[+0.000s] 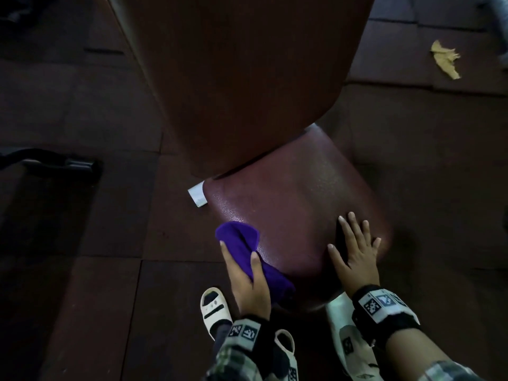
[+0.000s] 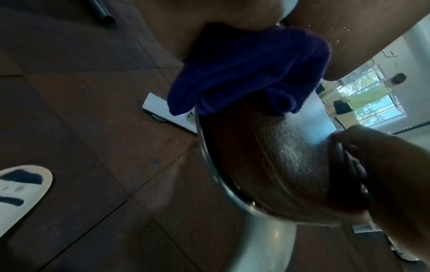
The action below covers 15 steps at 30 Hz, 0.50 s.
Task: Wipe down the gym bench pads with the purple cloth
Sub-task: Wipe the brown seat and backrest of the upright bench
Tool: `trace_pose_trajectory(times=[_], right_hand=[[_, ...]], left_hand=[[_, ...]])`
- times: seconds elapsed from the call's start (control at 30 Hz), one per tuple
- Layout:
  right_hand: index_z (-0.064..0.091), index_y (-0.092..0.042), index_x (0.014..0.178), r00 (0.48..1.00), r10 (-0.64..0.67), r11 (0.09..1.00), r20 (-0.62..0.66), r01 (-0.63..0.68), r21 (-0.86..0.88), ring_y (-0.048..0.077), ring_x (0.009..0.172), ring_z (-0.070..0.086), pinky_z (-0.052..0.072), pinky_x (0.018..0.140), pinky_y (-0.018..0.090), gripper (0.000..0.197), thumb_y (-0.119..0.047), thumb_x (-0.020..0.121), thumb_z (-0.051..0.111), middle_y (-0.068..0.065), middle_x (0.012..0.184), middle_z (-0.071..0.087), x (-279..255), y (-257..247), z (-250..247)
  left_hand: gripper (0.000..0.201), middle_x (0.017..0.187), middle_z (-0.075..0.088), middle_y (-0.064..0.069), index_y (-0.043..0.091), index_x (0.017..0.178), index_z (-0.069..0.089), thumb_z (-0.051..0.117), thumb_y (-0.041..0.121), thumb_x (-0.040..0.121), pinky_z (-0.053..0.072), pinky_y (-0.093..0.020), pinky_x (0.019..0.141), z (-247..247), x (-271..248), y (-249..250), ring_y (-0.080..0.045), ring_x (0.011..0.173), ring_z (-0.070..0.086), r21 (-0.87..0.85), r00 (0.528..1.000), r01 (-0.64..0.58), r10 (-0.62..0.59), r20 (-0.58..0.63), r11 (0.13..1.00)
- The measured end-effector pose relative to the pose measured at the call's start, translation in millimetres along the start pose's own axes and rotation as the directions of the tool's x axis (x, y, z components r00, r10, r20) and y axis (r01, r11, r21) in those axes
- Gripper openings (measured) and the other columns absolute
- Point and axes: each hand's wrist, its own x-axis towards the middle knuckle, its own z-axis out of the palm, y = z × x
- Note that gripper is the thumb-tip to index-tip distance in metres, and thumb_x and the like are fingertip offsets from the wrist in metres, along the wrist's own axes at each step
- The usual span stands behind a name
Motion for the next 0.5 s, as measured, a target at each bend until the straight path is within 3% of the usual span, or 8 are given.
trace_pose_trajectory(times=[0.07,0.17,0.23,0.37,0.5], right_hand=[[0.017,-0.040,0.140,1.000,-0.001,1.000,-0.003,0.001,-0.003,0.005,0.141,-0.009,-0.012,0.112,0.043,0.068,-0.060,0.076,0.027,-0.020,0.151,0.009,0,0,0],[0.018,-0.039,0.140,1.000,-0.004,1.000,-0.023,0.004,-0.006,0.004,0.140,-0.008,-0.012,0.112,0.042,0.067,-0.058,0.076,0.028,-0.018,0.151,0.010,0,-1,2],[0.019,-0.038,0.140,0.999,-0.005,1.000,-0.034,0.005,-0.011,0.003,0.140,-0.008,-0.012,0.112,0.041,0.067,-0.058,0.077,0.029,-0.018,0.151,0.011,1,-1,3],[0.022,-0.038,0.141,1.000,-0.009,1.000,-0.030,0.009,-0.003,0.003,0.141,-0.009,-0.013,0.111,0.039,0.066,-0.057,0.079,0.031,-0.020,0.151,0.011,0,3,4],[0.022,-0.037,0.142,1.000,0.007,1.000,-0.023,-0.007,-0.011,0.004,0.141,-0.008,-0.011,0.112,0.041,0.067,-0.058,0.079,0.031,-0.020,0.152,0.010,0,0,3]], left_hand=[[0.071,0.157,0.027,0.000,0.032,0.151,0.016,0.047,0.045,0.089,0.023,-0.024,0.114,-4,30,6,-0.014,0.143,0.029,0.037,1.000,-0.006,0.006,-0.014,0.999],[0.066,0.151,0.040,-0.007,0.031,0.152,0.019,0.049,0.044,0.095,0.033,-0.032,0.109,-10,101,23,-0.030,0.133,0.043,0.141,1.000,0.010,-0.009,-0.005,0.990],[0.060,0.145,0.047,-0.012,0.029,0.150,0.025,0.050,0.042,0.097,0.035,-0.035,0.106,-15,146,33,-0.034,0.129,0.046,0.221,0.998,0.023,-0.034,0.049,0.975],[0.061,0.140,0.051,-0.011,0.013,0.139,0.038,0.048,0.052,0.092,0.032,-0.041,0.110,-26,181,36,-0.030,0.130,0.045,0.294,0.984,-0.037,-0.017,0.177,0.955],[0.063,0.154,0.033,-0.001,0.022,0.151,0.025,0.053,0.034,0.096,0.023,-0.021,0.112,-24,126,35,-0.013,0.139,0.032,0.177,0.992,-0.092,0.074,0.107,0.980]])
